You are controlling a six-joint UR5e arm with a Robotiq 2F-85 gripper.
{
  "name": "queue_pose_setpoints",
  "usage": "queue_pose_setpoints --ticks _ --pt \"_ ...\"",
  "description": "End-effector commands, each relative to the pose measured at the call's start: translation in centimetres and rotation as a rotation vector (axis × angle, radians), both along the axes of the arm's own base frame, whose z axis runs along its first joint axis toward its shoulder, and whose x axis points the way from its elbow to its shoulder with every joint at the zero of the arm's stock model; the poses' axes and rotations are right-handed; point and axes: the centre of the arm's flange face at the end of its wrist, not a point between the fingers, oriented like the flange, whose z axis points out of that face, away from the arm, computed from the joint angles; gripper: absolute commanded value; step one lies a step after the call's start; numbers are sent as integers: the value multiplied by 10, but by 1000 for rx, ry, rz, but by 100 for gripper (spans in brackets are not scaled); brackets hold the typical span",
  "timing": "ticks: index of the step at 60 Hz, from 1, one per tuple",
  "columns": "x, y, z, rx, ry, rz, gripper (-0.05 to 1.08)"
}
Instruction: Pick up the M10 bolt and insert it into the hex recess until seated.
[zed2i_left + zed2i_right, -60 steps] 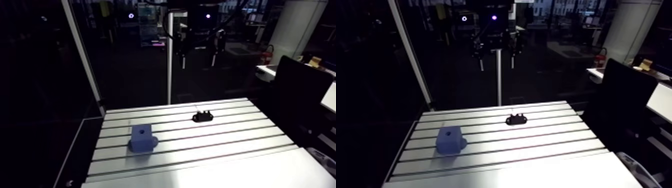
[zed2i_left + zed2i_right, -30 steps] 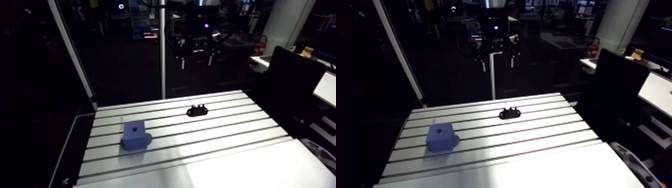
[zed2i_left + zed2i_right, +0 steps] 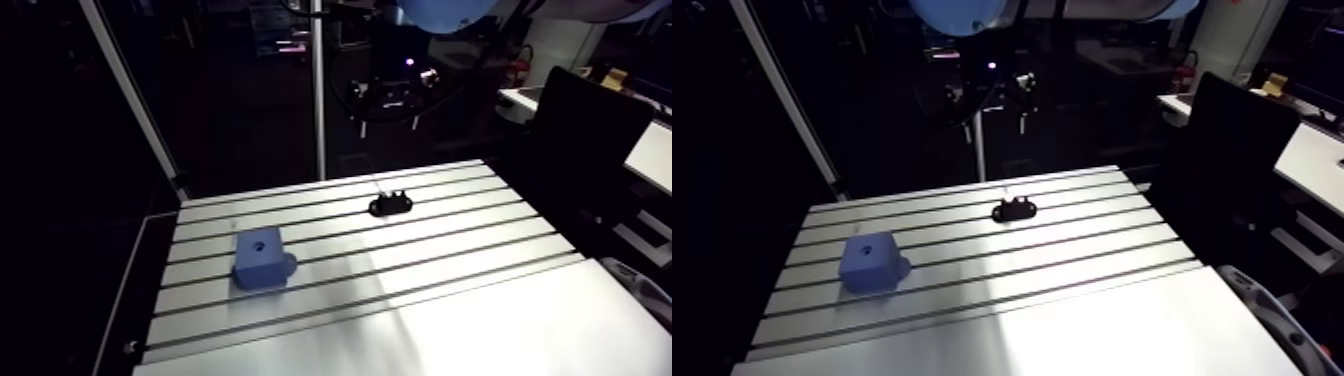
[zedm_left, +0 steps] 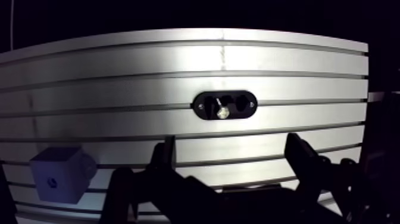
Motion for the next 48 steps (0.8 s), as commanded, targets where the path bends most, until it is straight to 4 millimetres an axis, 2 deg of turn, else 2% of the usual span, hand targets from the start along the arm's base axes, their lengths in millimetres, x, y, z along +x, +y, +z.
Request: queue_pose_setpoints --ticks 1,23,39,48 --pt "-2 6 -33 -9 -22 -8 2" --pt "-1 16 -76 -39 -9 -24 2" --pt "3 29 -99 -77 -28 -21 3" --pt "3 34 -100 -78 -26 -28 3"
